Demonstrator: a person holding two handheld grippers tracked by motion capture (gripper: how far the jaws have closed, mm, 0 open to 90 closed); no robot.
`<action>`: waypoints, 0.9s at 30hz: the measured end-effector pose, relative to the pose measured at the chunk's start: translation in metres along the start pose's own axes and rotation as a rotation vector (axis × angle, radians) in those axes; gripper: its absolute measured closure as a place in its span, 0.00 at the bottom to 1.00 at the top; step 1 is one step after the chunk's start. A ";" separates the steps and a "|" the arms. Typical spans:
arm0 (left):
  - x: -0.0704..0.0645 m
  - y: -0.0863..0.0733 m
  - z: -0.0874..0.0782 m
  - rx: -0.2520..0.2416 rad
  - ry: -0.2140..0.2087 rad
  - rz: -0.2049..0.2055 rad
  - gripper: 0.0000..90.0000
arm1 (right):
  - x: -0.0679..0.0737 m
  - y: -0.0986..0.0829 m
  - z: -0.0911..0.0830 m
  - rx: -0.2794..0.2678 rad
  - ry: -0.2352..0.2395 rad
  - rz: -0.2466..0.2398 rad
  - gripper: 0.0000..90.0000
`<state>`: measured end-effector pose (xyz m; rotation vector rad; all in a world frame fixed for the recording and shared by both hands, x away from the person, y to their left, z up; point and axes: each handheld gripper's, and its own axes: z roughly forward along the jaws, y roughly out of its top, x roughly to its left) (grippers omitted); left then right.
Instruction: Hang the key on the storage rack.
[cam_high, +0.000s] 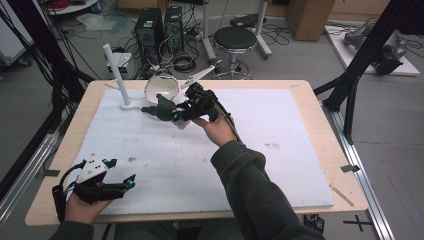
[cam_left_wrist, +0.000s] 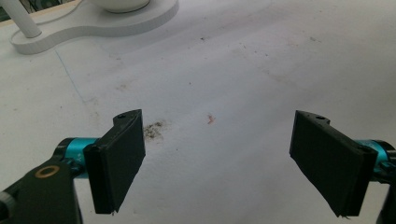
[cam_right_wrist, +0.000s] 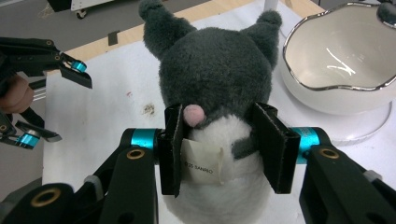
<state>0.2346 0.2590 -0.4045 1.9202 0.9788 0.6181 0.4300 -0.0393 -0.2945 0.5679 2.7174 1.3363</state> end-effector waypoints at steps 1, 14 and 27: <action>0.000 0.000 0.000 0.000 0.000 -0.001 0.21 | 0.001 0.001 0.000 0.000 0.001 0.008 0.63; 0.000 0.000 0.001 0.001 0.000 -0.004 0.21 | -0.003 0.012 0.001 -0.024 0.011 -0.006 0.63; 0.002 0.000 0.001 0.001 0.002 -0.003 0.21 | -0.004 0.023 0.006 -0.028 0.013 -0.010 0.63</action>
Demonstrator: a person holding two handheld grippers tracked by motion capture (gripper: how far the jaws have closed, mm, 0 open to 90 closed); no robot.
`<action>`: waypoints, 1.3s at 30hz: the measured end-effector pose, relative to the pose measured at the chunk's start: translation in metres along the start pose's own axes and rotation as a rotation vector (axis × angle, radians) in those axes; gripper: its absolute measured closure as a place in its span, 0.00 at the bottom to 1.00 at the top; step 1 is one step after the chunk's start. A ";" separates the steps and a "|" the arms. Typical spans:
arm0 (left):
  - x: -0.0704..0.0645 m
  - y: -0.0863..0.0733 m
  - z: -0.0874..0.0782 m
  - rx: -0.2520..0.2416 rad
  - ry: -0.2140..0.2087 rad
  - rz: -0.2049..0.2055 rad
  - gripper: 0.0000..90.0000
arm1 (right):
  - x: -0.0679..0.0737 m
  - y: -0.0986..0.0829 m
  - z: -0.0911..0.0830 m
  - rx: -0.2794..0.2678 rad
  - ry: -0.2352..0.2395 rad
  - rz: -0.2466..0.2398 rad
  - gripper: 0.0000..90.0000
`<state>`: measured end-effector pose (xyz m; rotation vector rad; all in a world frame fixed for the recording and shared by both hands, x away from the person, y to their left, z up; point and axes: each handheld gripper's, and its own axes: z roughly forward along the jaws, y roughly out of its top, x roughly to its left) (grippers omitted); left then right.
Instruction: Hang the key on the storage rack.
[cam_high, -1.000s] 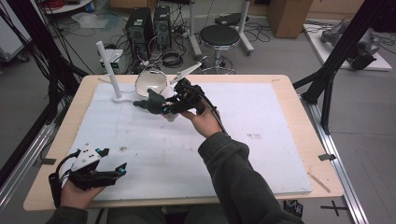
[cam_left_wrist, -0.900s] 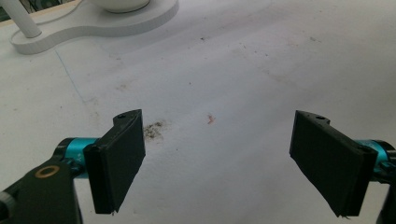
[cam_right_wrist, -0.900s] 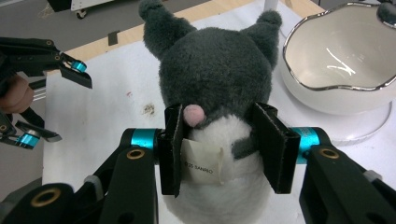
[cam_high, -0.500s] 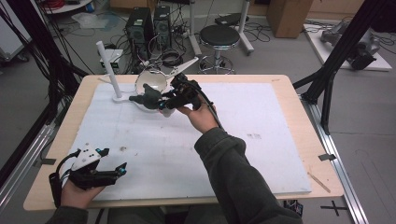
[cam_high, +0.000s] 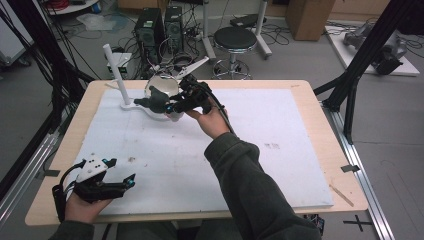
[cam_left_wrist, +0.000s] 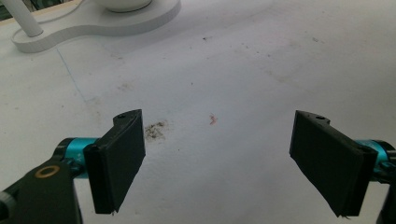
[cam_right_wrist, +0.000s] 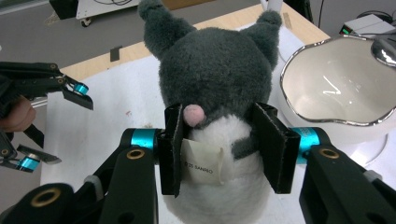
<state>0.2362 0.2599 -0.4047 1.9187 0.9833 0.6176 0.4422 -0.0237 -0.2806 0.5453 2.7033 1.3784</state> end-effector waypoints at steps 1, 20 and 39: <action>0.000 0.000 0.000 -0.001 -0.001 -0.001 0.21 | 0.000 0.001 0.001 -0.007 0.001 -0.009 0.63; 0.000 0.000 -0.001 -0.005 -0.010 0.000 0.21 | -0.001 0.025 0.010 -0.026 0.002 -0.030 0.63; 0.001 0.000 0.000 -0.005 -0.010 0.000 0.21 | -0.003 0.053 0.033 -0.055 -0.010 -0.038 0.63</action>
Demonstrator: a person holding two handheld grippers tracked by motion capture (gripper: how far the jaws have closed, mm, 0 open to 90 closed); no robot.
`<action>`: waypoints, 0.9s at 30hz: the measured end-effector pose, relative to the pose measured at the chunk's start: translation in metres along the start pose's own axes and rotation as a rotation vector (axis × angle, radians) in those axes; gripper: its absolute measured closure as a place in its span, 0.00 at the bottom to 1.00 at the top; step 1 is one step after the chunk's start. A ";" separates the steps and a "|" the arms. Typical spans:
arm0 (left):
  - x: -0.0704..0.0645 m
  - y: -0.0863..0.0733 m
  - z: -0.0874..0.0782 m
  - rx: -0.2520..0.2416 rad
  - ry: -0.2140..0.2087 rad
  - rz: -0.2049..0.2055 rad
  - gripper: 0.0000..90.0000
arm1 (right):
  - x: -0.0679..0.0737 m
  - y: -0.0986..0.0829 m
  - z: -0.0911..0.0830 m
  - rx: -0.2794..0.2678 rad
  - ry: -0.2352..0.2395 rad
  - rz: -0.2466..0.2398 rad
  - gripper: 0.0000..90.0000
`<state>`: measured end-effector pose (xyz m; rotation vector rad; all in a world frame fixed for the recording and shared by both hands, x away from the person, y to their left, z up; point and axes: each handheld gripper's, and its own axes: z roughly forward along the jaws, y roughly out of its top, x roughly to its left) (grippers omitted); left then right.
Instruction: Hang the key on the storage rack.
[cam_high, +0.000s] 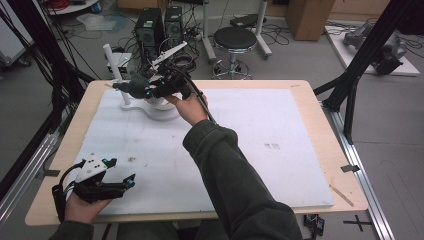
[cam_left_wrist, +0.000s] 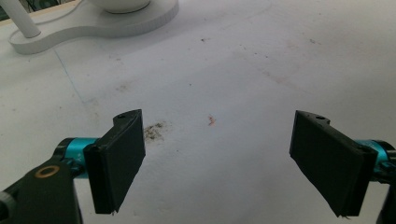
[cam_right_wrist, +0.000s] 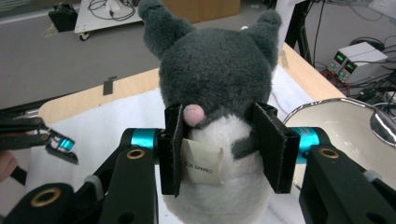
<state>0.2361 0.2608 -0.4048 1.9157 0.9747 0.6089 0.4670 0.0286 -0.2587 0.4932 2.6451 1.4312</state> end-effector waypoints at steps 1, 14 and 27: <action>0.000 0.000 0.000 0.000 0.000 0.000 0.21 | 0.000 0.001 0.000 0.000 0.001 0.005 0.63; 0.000 0.000 0.000 -0.002 0.000 -0.003 0.21 | -0.001 0.024 0.011 -0.013 -0.014 -0.016 0.63; 0.001 -0.001 0.000 -0.003 0.000 -0.005 0.21 | -0.004 0.046 0.026 -0.011 -0.034 -0.005 0.63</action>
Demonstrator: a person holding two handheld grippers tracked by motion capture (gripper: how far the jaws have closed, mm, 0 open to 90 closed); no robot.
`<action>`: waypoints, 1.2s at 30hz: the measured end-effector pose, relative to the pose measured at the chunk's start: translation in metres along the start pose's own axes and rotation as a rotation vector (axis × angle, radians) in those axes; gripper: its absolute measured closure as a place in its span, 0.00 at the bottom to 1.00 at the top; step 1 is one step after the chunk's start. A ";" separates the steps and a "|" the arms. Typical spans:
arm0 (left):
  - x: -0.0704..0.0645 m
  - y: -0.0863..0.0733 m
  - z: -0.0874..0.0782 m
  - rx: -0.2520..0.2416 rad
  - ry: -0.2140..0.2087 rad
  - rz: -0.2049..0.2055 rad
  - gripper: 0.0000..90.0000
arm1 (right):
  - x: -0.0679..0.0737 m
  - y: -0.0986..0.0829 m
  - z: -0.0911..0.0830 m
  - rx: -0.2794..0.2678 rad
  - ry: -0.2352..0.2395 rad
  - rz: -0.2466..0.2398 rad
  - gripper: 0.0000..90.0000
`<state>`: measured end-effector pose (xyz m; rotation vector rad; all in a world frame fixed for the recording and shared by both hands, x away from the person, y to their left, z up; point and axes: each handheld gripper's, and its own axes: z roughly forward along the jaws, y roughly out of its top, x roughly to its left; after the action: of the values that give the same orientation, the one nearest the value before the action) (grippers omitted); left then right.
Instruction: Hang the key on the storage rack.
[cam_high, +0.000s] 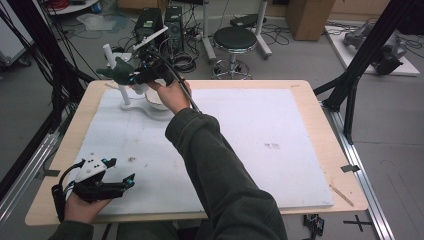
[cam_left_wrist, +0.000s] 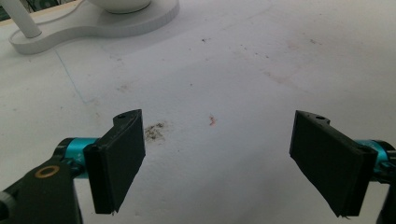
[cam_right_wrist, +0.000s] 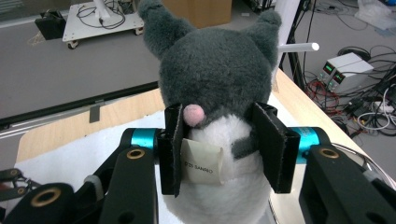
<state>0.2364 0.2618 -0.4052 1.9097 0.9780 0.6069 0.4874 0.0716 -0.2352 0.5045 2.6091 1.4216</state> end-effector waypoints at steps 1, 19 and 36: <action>0.000 0.000 0.000 0.001 0.002 0.004 0.21 | 0.000 0.000 0.002 -0.001 -0.003 0.003 0.63; 0.000 0.000 0.001 0.004 -0.002 0.002 0.21 | -0.009 -0.008 0.031 0.035 -0.027 0.035 0.63; 0.000 0.000 0.000 0.002 -0.003 0.008 0.21 | -0.016 -0.015 0.044 0.059 -0.045 0.071 0.63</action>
<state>0.2365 0.2620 -0.4053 1.9164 0.9699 0.6080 0.5112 0.0935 -0.2730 0.6345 2.6283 1.3404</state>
